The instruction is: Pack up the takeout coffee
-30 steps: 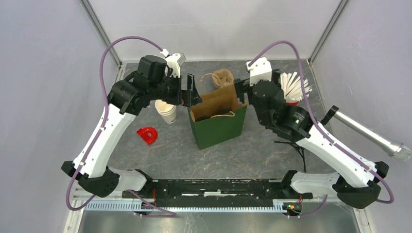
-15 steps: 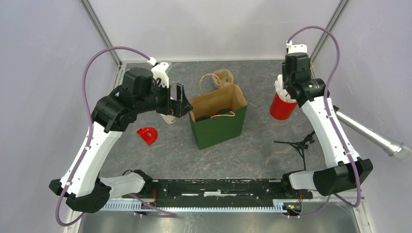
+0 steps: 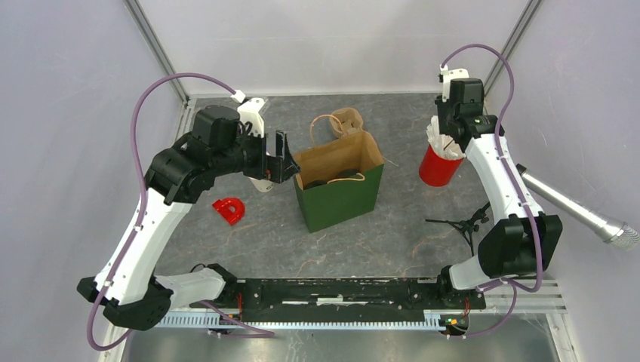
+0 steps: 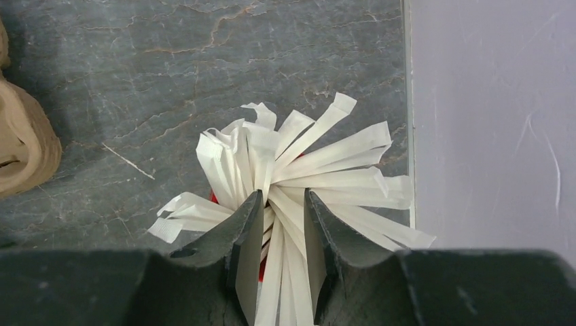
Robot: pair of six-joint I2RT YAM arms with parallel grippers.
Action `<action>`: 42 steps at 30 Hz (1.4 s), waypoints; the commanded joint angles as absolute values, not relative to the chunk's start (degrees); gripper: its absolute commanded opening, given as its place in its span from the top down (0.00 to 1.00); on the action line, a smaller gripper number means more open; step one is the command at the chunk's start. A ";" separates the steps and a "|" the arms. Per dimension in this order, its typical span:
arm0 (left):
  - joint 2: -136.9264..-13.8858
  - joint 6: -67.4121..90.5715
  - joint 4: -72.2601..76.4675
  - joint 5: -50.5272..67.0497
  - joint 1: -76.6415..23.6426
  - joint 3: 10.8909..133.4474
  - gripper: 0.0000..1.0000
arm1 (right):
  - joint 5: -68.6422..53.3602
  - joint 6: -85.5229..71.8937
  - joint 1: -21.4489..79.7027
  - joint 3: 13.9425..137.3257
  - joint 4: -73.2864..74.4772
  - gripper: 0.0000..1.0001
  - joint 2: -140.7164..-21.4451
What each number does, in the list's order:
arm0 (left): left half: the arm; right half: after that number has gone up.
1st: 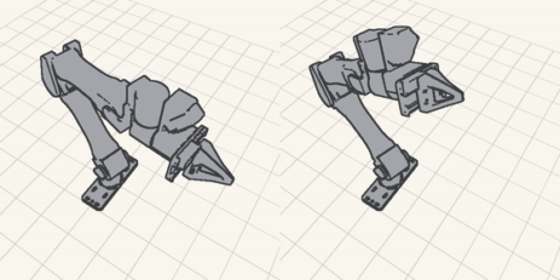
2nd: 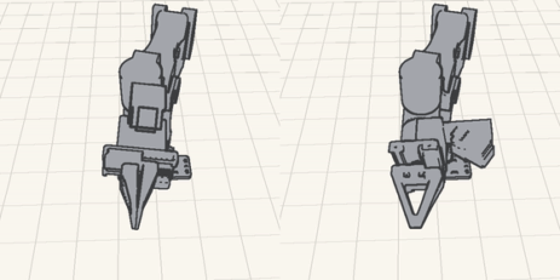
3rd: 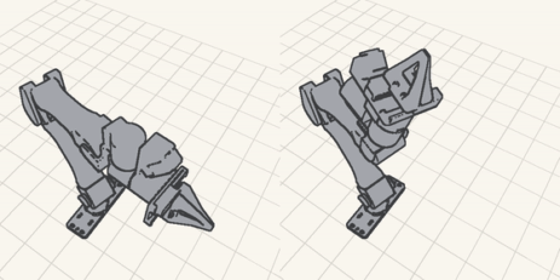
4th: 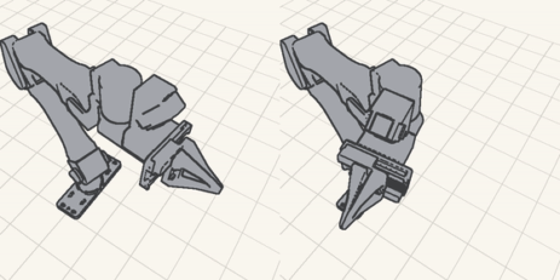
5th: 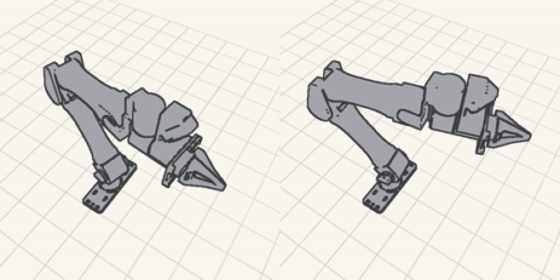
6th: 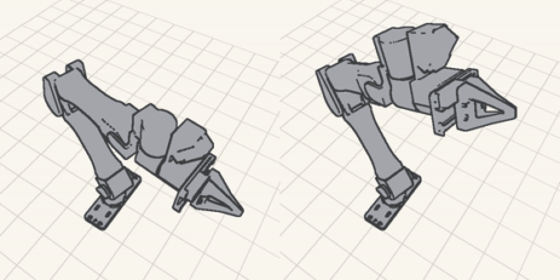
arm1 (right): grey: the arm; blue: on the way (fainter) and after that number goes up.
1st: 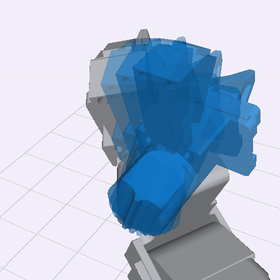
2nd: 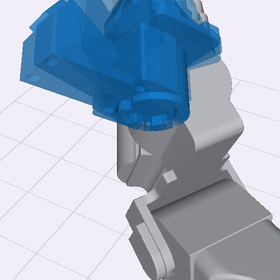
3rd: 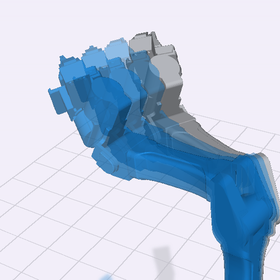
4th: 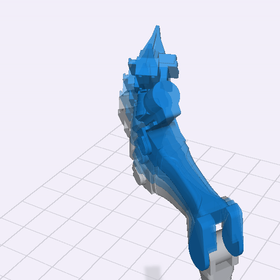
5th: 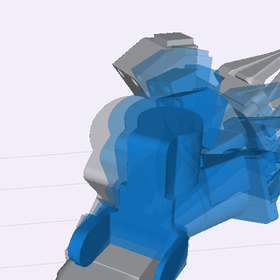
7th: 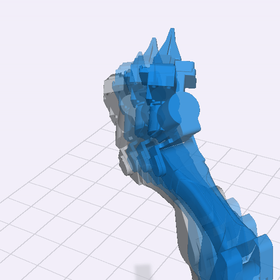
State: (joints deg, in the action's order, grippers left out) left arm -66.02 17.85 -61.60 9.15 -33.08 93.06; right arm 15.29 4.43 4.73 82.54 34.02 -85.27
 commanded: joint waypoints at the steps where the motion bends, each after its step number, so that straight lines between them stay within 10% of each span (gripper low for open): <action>1: -66.98 14.44 -60.86 10.17 -32.79 94.71 0.00 | 11.81 7.35 3.25 80.85 28.22 0.66 -85.28; 13: -69.38 14.98 -61.61 11.23 -32.78 96.78 0.00 | 5.91 8.52 1.88 77.03 22.78 0.67 -88.65; 22: -70.11 15.11 -61.71 11.11 -32.76 97.38 0.00 | 9.39 9.54 1.85 79.81 24.49 0.89 -89.68; 42: -72.92 15.64 -61.11 13.25 -32.79 98.66 0.00 | 8.55 5.07 2.02 80.33 32.84 0.87 -74.28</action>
